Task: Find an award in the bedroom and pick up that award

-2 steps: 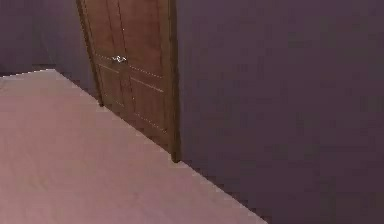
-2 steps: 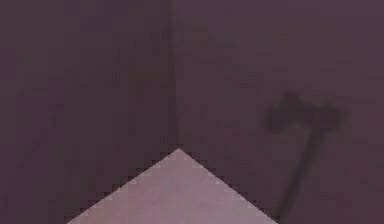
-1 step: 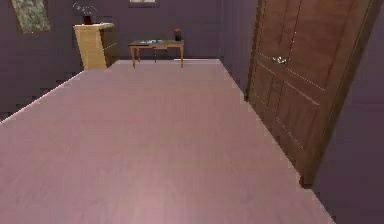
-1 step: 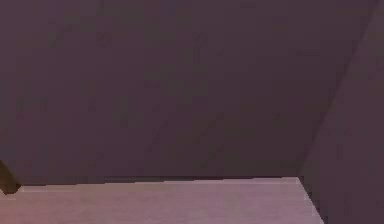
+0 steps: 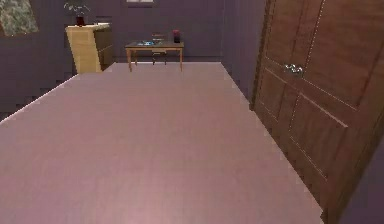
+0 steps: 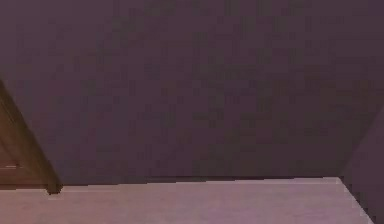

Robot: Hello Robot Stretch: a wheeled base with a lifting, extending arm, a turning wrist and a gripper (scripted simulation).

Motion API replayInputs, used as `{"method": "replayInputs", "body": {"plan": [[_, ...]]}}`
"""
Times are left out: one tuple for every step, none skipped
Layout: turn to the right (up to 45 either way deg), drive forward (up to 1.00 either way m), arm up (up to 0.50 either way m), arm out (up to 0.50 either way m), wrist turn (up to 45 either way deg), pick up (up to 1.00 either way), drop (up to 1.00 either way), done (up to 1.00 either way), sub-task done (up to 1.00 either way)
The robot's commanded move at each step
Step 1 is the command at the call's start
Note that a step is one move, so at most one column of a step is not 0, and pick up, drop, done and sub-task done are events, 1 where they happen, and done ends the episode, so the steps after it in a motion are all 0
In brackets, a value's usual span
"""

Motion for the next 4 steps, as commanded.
{"method": "replayInputs", "body": {"plan": [[-3.0,0.00,0.00,0.00,0.0,0.00,0.00,0.00,0.00],[0.0,1.00,0.00,0.00,0.0,0.00,0.00,0.00,0.00],[0.0,1.00,0.00,0.00,0.0,0.00,0.00,0.00,0.00],[0.0,1.00,0.00,0.00,0.0,0.00,0.00,0.00,0.00]]}}
